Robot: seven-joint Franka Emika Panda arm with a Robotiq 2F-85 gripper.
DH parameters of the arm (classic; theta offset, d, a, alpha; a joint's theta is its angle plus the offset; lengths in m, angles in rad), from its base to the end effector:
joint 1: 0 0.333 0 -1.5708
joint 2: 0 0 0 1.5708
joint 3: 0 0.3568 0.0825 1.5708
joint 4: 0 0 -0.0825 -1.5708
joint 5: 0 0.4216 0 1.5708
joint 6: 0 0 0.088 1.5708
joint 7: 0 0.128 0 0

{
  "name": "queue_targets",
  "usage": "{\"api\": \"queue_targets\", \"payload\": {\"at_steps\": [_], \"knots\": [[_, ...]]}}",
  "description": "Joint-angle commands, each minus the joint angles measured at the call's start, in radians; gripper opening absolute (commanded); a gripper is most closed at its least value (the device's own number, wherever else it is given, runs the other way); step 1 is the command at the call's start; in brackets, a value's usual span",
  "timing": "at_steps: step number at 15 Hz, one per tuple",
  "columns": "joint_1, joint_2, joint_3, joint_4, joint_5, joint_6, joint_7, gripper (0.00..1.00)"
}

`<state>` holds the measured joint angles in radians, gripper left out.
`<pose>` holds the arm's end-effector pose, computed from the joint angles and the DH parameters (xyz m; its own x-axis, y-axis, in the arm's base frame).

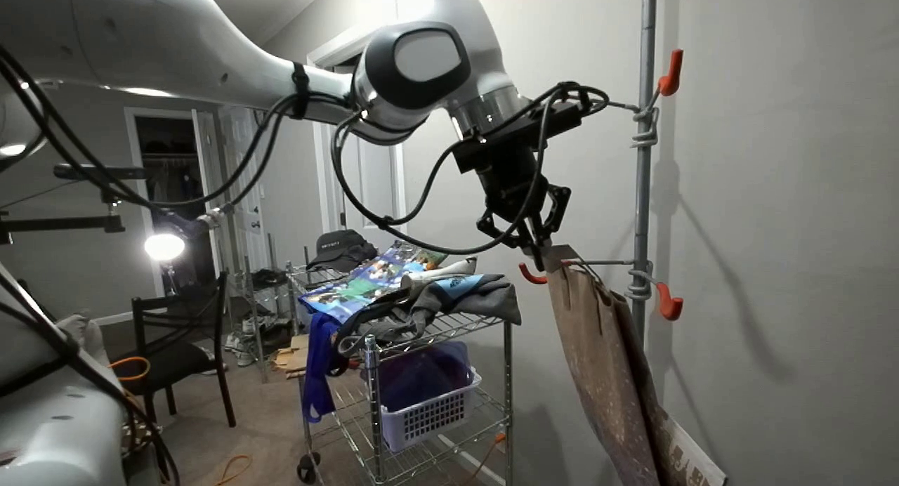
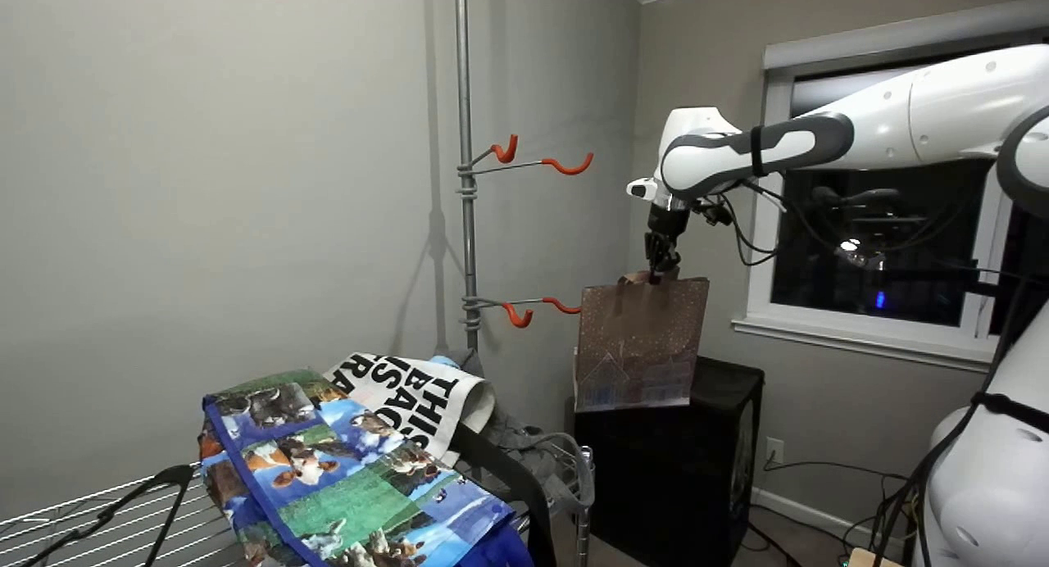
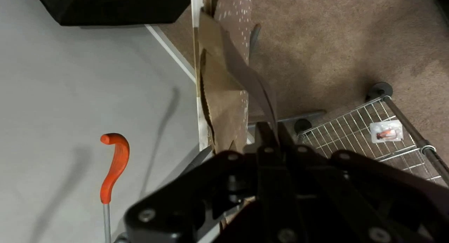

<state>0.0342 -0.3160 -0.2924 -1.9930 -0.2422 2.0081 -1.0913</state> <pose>0.4977 -0.1717 0.6355 0.6205 0.7842 0.0092 0.7346 -0.5853 0.3433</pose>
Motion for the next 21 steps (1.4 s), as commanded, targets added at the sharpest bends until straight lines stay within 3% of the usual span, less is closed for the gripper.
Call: {"api": "queue_targets", "payload": {"at_steps": [1,2,11,13,17,21], "knots": [[-0.038,0.117,-0.006,0.114,0.129,-0.068,-0.07,0.04],[-0.054,0.058,0.03,0.045,0.077,-0.024,-0.025,0.05],[-0.066,0.136,0.025,0.119,0.117,-0.051,-0.036,0.04],[-0.074,0.238,0.016,0.212,0.153,-0.046,-0.033,0.04],[-0.113,0.458,0.026,0.438,0.361,-0.107,-0.156,0.04],[-0.185,0.613,0.101,0.661,0.379,-0.198,-0.2,0.04]]}}
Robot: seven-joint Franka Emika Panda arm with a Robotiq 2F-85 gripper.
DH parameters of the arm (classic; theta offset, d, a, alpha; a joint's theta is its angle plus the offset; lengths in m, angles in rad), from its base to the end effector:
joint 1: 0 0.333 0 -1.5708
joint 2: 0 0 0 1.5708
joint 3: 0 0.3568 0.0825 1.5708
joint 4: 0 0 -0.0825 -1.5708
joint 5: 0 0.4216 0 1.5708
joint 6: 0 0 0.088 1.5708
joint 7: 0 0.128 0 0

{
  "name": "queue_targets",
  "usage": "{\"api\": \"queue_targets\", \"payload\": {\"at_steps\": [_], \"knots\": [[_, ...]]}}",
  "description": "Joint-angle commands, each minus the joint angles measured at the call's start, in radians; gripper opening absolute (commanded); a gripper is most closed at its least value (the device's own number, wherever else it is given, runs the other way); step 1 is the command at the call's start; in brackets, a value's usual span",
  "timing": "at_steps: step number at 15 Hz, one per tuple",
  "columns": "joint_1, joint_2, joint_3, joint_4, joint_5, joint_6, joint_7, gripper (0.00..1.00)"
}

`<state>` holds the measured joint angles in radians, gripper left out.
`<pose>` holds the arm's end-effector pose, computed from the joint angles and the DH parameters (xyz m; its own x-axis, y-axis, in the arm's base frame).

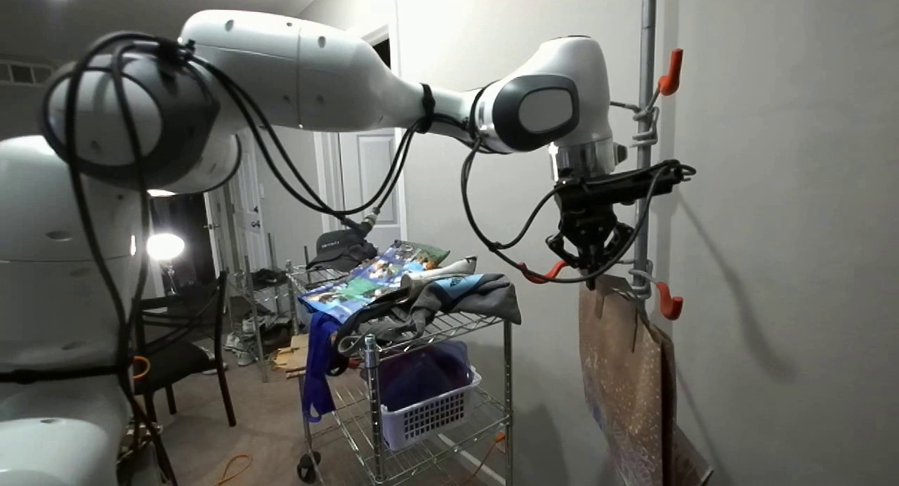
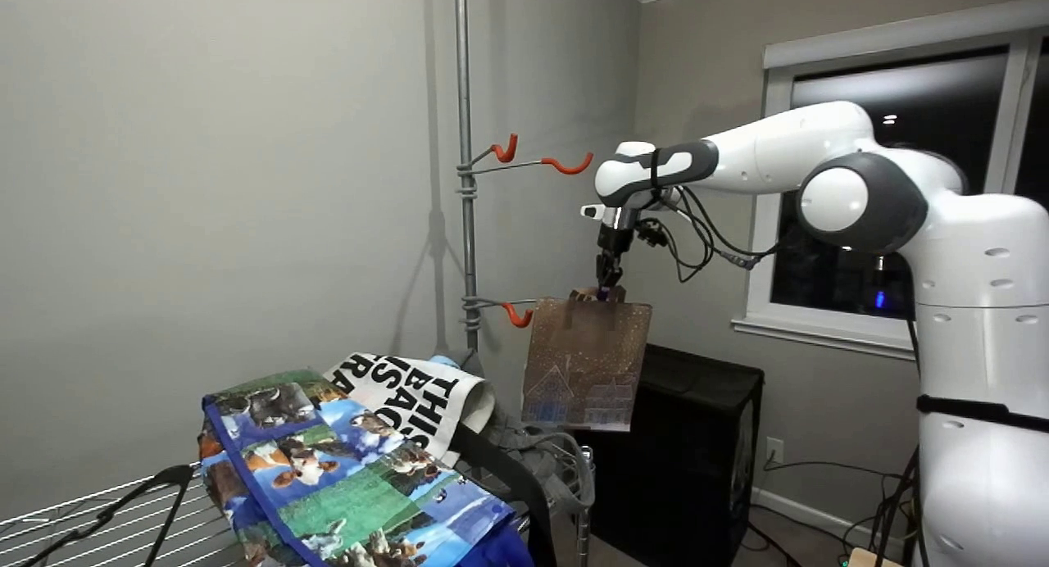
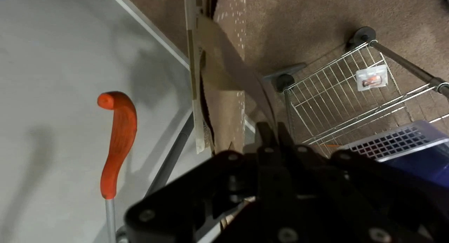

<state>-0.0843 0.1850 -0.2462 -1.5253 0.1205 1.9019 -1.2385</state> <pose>0.6562 -0.1984 0.5864 0.6164 0.7760 0.1340 0.7593 -0.6308 0.1600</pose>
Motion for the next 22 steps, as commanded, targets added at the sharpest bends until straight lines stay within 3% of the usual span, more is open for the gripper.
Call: {"api": "queue_targets", "payload": {"at_steps": [1,10,22], "knots": [[-0.082,0.139,0.069,0.248,0.002,-0.118,-0.054,0.04],[-0.173,0.325,0.114,0.594,-0.116,-0.344,-0.136,0.05],[-0.203,0.479,0.128,0.744,-0.024,-0.207,-0.161,0.05]]}}
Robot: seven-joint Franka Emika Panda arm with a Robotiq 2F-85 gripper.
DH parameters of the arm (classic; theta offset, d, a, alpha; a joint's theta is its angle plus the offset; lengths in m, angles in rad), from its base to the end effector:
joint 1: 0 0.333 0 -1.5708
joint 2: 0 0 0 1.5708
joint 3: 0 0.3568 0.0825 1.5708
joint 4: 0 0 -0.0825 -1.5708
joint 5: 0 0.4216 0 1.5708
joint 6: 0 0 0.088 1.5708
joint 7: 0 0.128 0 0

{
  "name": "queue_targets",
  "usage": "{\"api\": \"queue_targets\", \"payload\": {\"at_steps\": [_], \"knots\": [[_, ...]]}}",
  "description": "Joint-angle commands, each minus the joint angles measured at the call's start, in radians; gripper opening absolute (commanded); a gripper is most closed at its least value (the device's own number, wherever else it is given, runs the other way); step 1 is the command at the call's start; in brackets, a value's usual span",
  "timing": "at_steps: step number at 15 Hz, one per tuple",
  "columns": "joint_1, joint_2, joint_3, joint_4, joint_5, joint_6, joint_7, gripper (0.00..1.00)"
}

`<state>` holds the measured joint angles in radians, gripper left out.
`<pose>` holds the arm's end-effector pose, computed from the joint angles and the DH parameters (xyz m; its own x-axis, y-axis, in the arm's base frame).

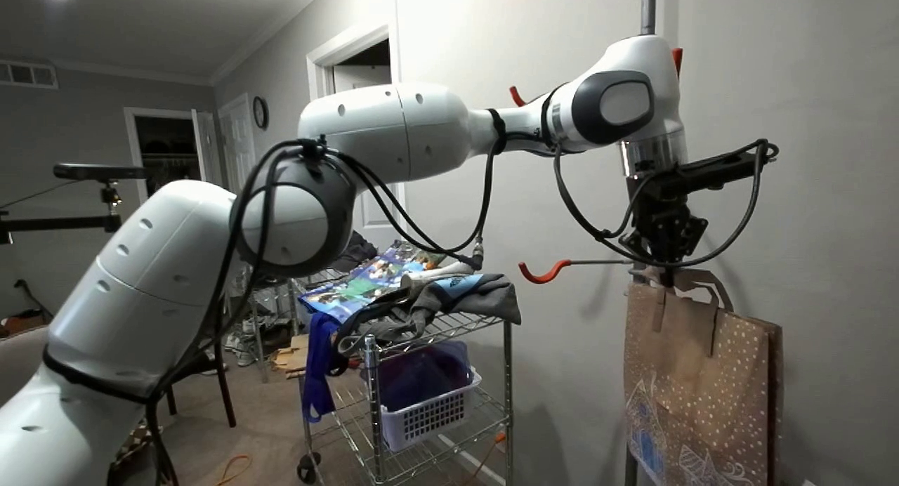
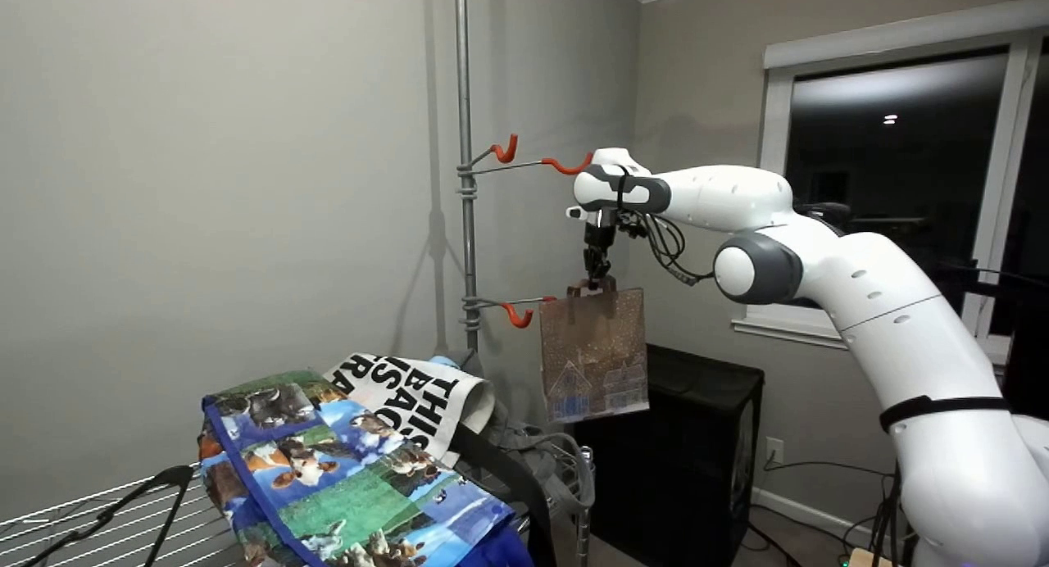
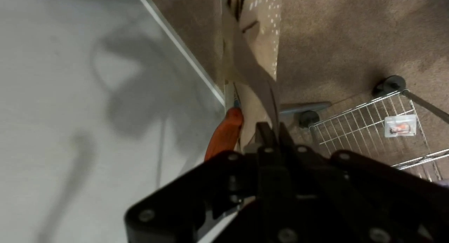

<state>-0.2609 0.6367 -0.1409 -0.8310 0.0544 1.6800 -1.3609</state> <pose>0.7559 -0.2668 0.5922 0.5425 0.8399 0.0159 0.8182 -0.5327 0.2164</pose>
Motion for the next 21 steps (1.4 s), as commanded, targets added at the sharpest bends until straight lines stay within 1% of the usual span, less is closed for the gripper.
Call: {"api": "queue_targets", "payload": {"at_steps": [1,4,6,8,11,14,15,18,21], "knots": [[-0.029,0.032,0.025,0.058,0.054,0.011,-0.039,0.04],[-0.047,0.05,0.041,0.075,0.096,-0.013,-0.066,0.04],[-0.079,0.053,0.076,0.081,0.149,-0.074,-0.153,0.04],[-0.097,0.058,0.094,0.09,0.168,-0.138,-0.236,0.04],[-0.106,0.059,0.101,0.116,0.136,-0.232,-0.381,0.04],[-0.102,0.063,0.09,0.153,0.095,-0.31,-0.525,0.04],[-0.094,0.065,0.083,0.165,0.073,-0.313,-0.571,0.03],[-0.067,0.064,0.068,0.181,-0.005,-0.227,-0.66,0.05],[-0.057,0.067,0.072,0.186,-0.056,-0.139,-0.752,0.05]]}}
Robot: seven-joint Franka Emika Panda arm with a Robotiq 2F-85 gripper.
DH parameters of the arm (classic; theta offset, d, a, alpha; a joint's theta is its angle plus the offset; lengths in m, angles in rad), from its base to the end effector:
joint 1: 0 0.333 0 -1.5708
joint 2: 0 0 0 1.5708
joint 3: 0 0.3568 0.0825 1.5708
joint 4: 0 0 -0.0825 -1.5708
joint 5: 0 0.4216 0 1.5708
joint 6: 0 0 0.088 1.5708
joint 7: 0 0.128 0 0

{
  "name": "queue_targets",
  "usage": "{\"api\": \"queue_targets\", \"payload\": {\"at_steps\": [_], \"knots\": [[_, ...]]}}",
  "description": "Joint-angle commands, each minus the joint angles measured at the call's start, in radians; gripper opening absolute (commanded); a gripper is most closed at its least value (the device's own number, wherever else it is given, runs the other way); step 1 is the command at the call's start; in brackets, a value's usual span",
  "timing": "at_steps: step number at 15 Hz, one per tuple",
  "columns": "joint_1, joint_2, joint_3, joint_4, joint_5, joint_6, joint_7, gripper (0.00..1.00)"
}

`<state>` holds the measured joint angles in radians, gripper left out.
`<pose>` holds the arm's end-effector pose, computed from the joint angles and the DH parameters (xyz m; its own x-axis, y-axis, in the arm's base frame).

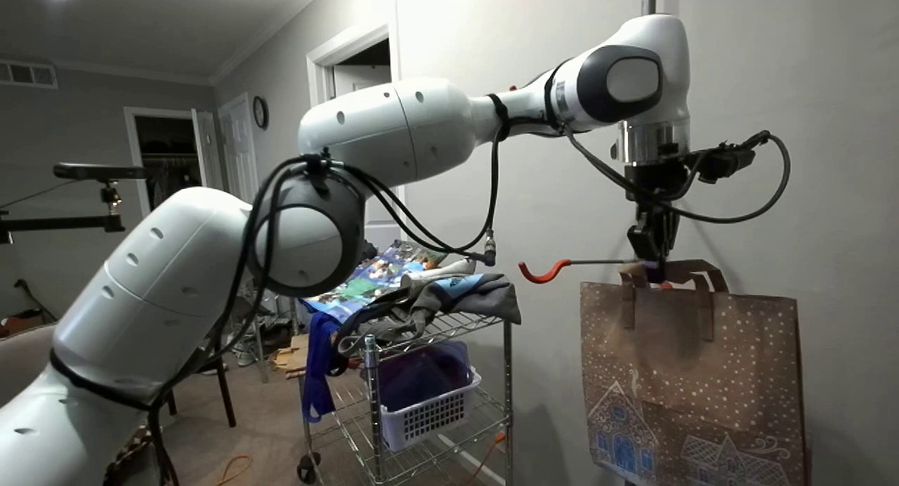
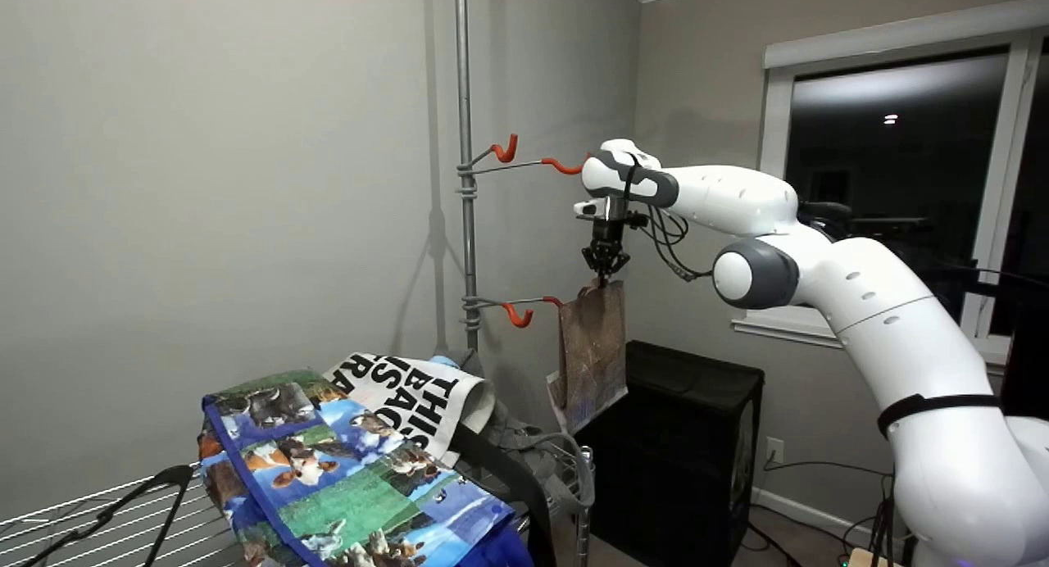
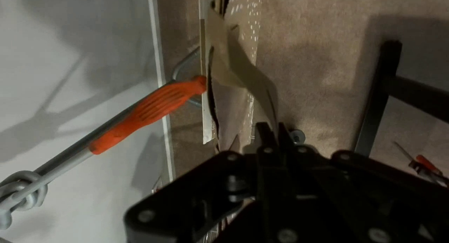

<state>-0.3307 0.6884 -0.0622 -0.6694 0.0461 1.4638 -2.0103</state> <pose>0.7364 -0.2746 0.6083 -0.0681 0.9969 -0.0403 0.9925 0.0718 0.0988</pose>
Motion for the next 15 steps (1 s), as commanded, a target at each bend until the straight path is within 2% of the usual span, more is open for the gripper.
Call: {"api": "queue_targets", "payload": {"at_steps": [1,4,7,15], "knots": [[0.012,0.018,-0.002,0.022,-0.051,0.123,-0.131,0.05],[0.0,0.026,0.009,0.008,-0.03,0.223,-0.194,0.05],[-0.012,0.034,0.012,-0.007,-0.019,0.265,-0.244,0.04],[-0.066,0.034,0.051,-0.037,0.069,0.244,-0.292,0.04]]}}
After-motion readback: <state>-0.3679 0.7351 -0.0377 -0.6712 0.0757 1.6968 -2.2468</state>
